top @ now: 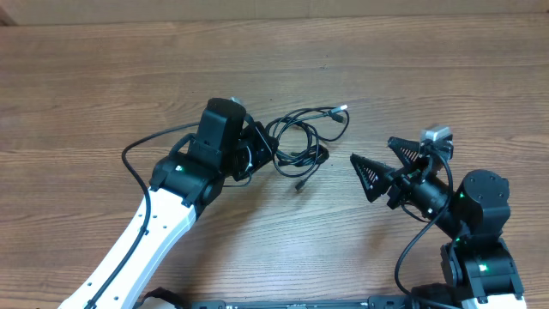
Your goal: Untangle cables
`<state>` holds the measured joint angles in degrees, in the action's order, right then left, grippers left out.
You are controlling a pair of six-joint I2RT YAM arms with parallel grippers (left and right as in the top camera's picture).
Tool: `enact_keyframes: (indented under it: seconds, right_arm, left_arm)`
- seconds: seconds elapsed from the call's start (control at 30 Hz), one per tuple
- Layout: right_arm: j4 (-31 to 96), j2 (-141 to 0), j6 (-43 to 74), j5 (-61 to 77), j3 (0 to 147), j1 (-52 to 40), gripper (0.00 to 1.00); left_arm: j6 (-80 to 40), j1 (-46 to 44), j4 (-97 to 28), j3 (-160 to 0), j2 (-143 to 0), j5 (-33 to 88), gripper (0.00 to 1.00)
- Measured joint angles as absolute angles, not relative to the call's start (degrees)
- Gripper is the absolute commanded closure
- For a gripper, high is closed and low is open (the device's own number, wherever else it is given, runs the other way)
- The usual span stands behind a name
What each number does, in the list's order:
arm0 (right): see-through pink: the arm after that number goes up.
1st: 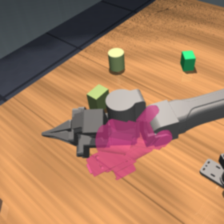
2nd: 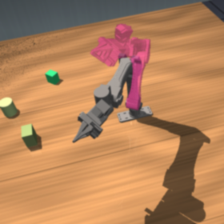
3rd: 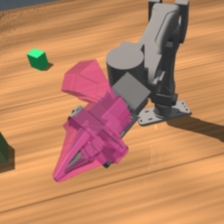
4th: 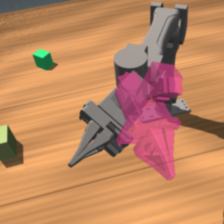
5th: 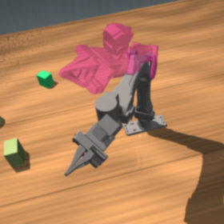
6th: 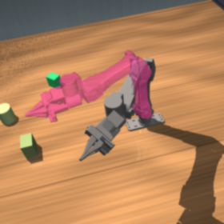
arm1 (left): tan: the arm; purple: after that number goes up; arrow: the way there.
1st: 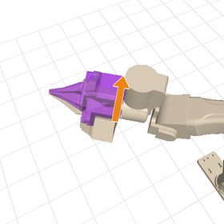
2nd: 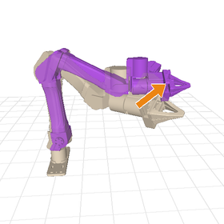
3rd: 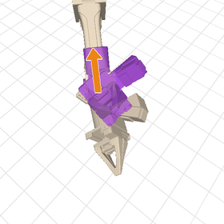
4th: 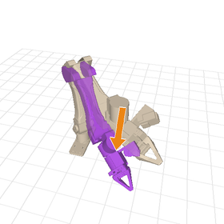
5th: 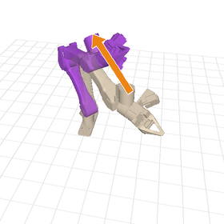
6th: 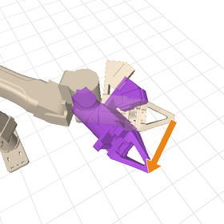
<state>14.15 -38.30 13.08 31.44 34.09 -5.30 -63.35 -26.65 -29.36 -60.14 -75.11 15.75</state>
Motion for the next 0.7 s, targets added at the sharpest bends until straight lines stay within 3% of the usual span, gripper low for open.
enact_keyframes:
  seconds: [0.2, 0.7]
  right_arm:
    - [14.06, -38.37, 13.5, 32.47, 34.09, -5.28, 0.0]
    - [5.19, -48.71, 16.56, 40.4, 34.09, -5.28, 0.01]
  left_arm:
    - [-64.75, -26.65, -24.62, -60.14, -75.11, 18.52, 0.96]
    - [-49.65, -28.93, -16.21, -60.14, -75.11, 23.75, 0.96]
